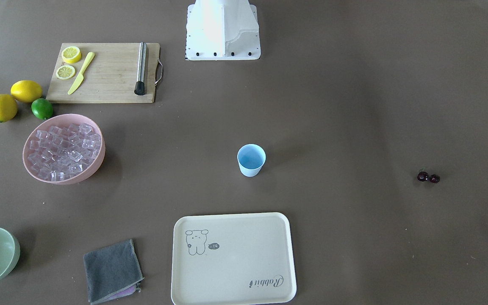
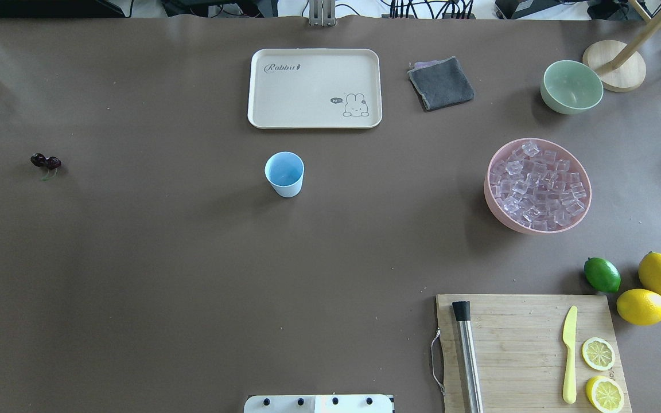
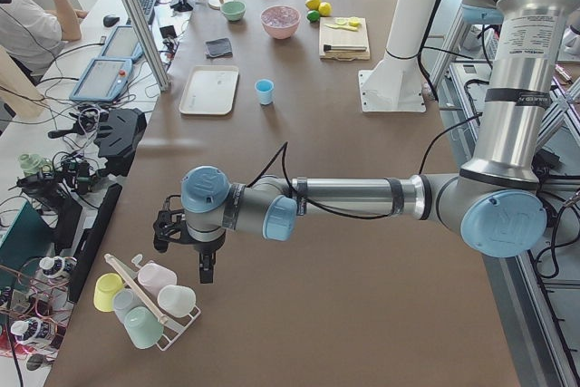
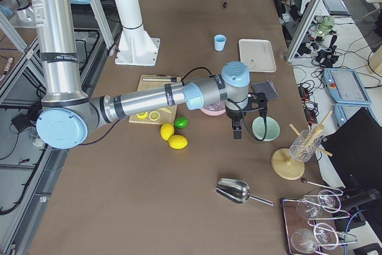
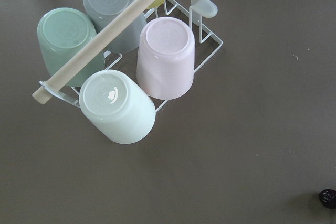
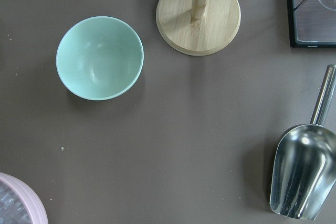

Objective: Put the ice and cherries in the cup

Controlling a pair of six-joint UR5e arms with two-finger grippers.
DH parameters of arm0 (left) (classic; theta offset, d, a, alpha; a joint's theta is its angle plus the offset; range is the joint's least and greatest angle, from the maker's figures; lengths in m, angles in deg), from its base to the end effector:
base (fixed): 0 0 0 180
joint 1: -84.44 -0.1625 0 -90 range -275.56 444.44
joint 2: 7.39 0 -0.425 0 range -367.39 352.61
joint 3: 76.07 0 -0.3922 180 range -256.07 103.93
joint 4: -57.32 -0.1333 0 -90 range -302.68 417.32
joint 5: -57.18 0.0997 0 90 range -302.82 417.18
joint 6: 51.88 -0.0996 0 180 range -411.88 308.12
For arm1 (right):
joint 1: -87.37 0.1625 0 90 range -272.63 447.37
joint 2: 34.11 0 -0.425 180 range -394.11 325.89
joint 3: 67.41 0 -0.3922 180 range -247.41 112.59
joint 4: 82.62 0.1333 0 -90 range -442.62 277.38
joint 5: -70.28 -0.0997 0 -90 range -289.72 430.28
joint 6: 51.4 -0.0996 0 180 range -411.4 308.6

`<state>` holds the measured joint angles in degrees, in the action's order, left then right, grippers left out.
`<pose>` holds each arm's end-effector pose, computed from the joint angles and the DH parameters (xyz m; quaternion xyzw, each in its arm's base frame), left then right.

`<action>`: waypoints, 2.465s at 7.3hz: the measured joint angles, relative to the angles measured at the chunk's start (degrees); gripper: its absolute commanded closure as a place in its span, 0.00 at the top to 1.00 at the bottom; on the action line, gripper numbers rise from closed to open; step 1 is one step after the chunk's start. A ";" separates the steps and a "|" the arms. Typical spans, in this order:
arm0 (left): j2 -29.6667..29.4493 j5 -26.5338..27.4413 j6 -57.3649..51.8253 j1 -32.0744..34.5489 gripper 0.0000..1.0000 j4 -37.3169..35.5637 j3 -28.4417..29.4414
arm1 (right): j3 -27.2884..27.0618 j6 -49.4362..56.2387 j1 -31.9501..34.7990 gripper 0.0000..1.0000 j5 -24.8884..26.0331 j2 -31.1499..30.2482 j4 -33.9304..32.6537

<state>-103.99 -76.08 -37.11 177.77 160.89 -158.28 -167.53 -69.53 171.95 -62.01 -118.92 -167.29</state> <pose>-0.0971 -0.5492 0.6423 0.0632 0.3746 -0.1061 0.9189 0.0154 -0.5399 0.5160 0.0911 -0.3815 0.0373 0.9191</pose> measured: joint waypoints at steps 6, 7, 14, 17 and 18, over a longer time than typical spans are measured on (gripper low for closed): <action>-1.46 1.72 -0.32 0.94 0.98 0.02 -0.77 | -0.16 0.04 0.26 1.00 -0.05 0.16 0.49; -1.40 1.57 -0.46 0.94 0.98 -0.01 -0.88 | -0.53 0.00 0.28 1.00 -0.21 0.50 0.51; 0.95 0.38 0.08 1.49 0.98 0.17 -4.21 | -1.22 0.05 -0.18 1.00 0.12 2.25 0.41; 0.91 0.43 0.19 2.02 0.98 0.14 -5.63 | -1.77 0.02 -0.22 1.00 0.04 2.51 0.47; 0.97 0.40 0.25 2.14 0.98 0.14 -5.92 | -2.34 0.00 -1.17 1.00 0.18 2.71 0.52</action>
<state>-103.02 -75.68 -36.86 179.90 161.03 -164.20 -169.88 -69.53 170.78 -61.83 -116.20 -166.77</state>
